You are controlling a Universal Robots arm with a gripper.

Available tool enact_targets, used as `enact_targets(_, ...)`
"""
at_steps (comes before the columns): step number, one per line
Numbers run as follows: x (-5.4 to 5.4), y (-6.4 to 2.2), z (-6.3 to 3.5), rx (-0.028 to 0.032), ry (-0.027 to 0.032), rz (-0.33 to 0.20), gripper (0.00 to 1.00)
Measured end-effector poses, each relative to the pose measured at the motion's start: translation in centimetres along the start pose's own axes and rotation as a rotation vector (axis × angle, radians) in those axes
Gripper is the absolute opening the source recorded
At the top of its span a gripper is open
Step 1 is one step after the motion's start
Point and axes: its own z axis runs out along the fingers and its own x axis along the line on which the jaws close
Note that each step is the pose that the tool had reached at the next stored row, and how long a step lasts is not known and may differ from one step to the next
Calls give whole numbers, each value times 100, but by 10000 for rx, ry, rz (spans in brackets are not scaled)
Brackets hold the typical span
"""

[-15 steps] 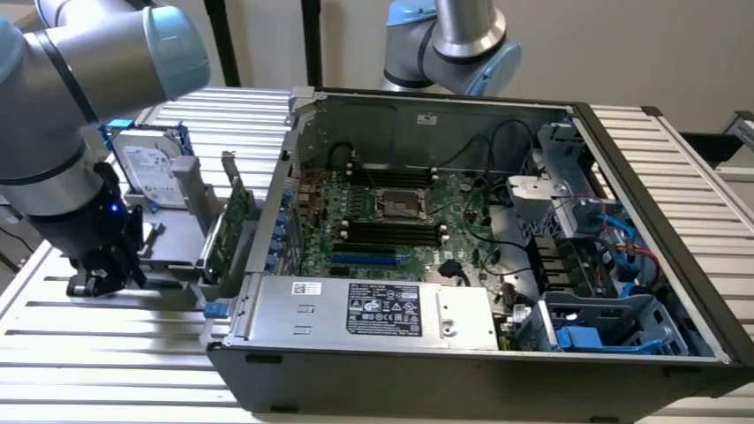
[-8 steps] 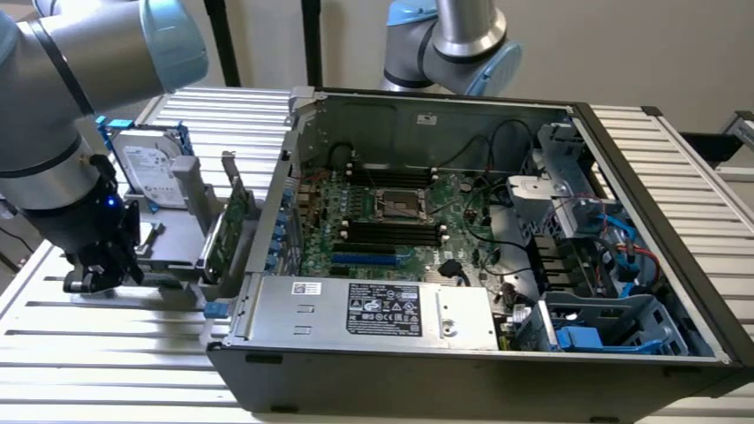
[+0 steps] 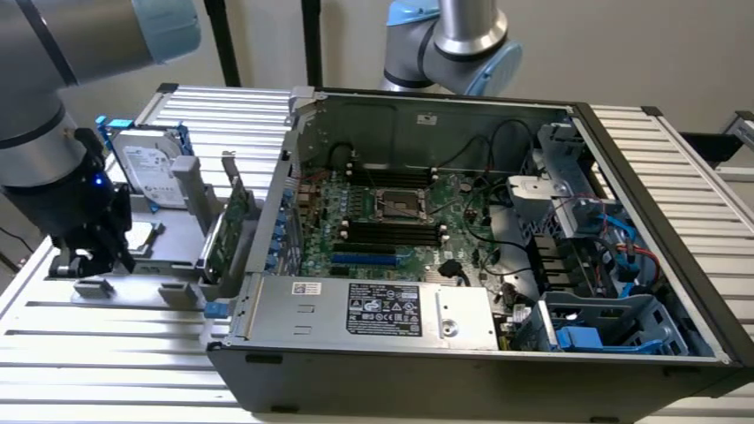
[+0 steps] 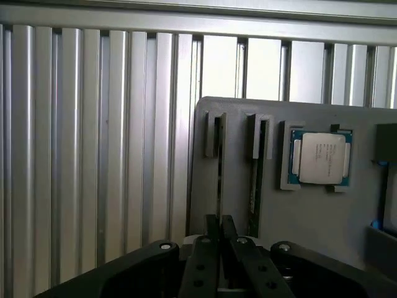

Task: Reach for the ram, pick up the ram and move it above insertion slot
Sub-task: 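Pick up the ram and move it above insertion slot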

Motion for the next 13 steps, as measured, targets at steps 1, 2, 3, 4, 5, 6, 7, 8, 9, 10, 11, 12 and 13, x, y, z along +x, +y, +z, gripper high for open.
enact_targets(1, -2, -6, -48, -1, -6, -42, 14)
enact_targets(2, -4, -14, -93, -2, -15, -83, 14)
enact_targets(3, -7, -23, -140, -6, -28, -125, 14)
enact_targets(4, -9, -34, -185, -6, -41, -165, 14)
enact_targets(5, -10, -45, -229, -7, -56, -202, 14)
enact_targets(6, -12, -56, -275, -9, -70, -241, 14)
enact_targets(7, -14, -68, -321, -10, -85, -278, 14)
enact_targets(8, -16, -80, -367, -12, -99, -316, 14)
enact_targets(9, -18, -92, -413, -14, -115, -355, 14)
enact_targets(10, -20, -105, -458, -14, -133, -390, 14)
enact_targets(11, -22, -124, -507, -15, -153, -420, 14)
enact_targets(12, -23, -147, -552, -14, -174, -444, 14)
enact_targets(13, -24, -174, -598, -14, -195, -462, 14)
